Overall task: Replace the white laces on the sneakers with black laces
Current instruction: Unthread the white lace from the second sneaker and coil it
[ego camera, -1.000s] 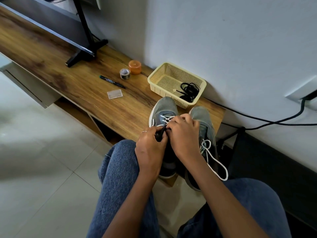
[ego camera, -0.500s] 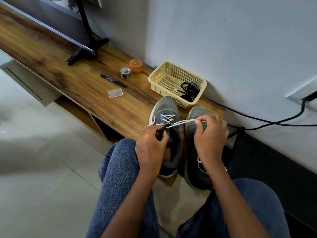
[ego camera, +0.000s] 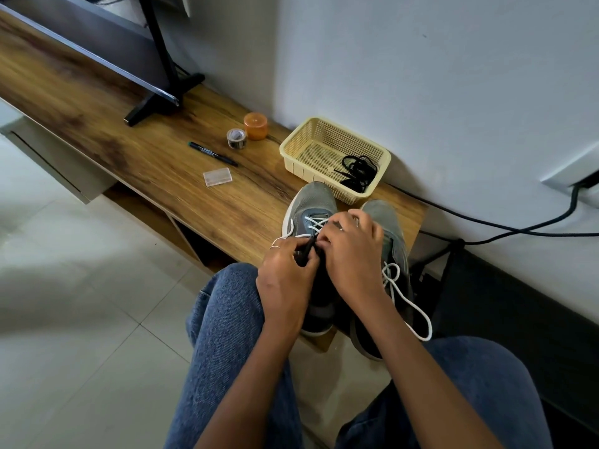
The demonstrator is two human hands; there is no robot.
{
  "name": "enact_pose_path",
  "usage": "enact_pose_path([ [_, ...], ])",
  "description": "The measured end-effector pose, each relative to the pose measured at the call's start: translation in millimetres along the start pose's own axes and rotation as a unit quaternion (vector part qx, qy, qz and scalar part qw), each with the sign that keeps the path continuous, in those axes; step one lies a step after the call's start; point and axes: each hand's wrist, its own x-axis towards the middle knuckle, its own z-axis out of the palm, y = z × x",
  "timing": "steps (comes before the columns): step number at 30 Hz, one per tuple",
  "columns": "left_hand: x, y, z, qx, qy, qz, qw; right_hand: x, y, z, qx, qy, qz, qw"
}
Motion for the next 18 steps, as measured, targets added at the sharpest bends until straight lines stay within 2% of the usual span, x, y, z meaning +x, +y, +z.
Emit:
enact_pose_path([
  [3,0.1,0.7,-0.3,-0.001,0.005,-0.005,1.000,-1.0,2.0,-3.5,0.007,0.048,0.014,0.999],
  [8,0.0,1.8,2.0,0.001,0.010,-0.002,1.000,-5.5,16.7,-16.9,0.060,0.121,0.105,0.985],
  [13,-0.9,0.9,3.9,0.000,0.006,0.007,1.000,-11.7,16.1,-14.8,0.067,0.082,0.139,0.985],
  [18,-0.2,1.5,2.8,0.000,-0.003,0.001,1.000,-7.4,5.4,-14.1,0.029,-0.003,0.040,0.999],
])
